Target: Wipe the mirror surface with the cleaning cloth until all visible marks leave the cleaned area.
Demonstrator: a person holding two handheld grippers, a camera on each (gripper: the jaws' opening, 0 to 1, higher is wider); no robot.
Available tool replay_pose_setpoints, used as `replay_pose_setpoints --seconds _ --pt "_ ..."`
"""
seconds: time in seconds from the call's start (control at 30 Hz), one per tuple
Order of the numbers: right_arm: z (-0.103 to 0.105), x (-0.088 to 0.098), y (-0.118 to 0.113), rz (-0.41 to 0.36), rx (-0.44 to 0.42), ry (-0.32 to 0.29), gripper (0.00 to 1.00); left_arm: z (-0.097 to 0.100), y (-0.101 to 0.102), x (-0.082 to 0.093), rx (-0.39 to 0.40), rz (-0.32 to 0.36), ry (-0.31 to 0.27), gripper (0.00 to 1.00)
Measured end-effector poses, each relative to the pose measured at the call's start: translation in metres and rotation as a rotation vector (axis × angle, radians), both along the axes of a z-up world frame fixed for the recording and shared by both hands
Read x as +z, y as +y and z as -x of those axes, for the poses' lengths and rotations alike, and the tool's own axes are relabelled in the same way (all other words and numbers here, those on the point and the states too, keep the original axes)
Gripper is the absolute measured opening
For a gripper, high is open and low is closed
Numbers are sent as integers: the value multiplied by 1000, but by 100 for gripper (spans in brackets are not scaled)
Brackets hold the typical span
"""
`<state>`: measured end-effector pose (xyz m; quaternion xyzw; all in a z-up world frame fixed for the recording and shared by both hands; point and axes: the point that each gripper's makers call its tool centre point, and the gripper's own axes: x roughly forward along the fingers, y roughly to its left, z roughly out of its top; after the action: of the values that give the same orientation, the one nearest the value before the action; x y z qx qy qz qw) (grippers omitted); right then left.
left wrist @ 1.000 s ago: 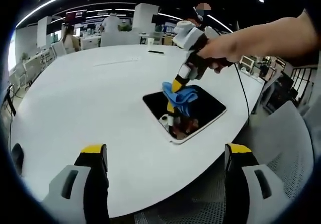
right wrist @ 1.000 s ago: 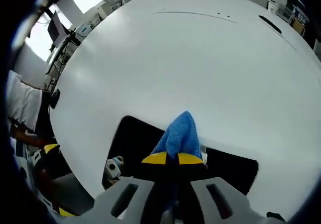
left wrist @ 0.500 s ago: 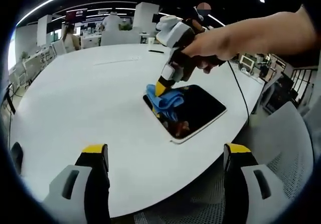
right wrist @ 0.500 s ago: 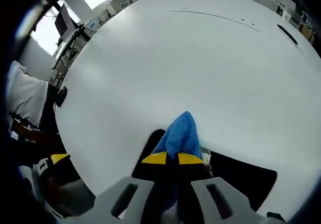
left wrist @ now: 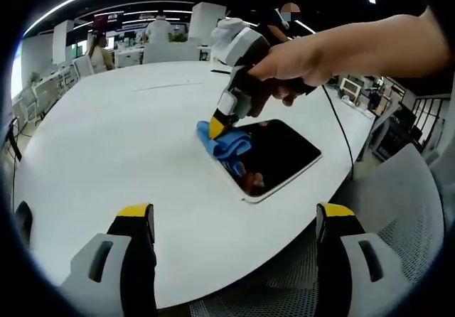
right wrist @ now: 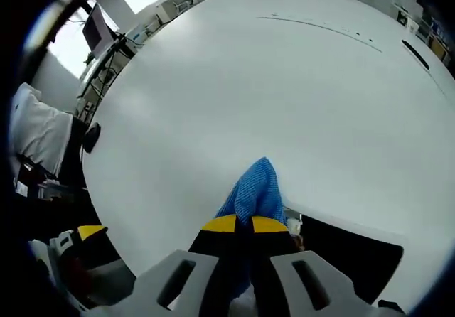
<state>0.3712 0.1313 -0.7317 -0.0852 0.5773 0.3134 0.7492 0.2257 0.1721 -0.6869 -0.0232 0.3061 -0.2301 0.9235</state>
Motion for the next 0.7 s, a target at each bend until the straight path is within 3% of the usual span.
replay_pose_setpoints --seconds 0.7 --pt "10 -2 -4 -4 -19 13 0 -3 0 1 1 -1 0 94"
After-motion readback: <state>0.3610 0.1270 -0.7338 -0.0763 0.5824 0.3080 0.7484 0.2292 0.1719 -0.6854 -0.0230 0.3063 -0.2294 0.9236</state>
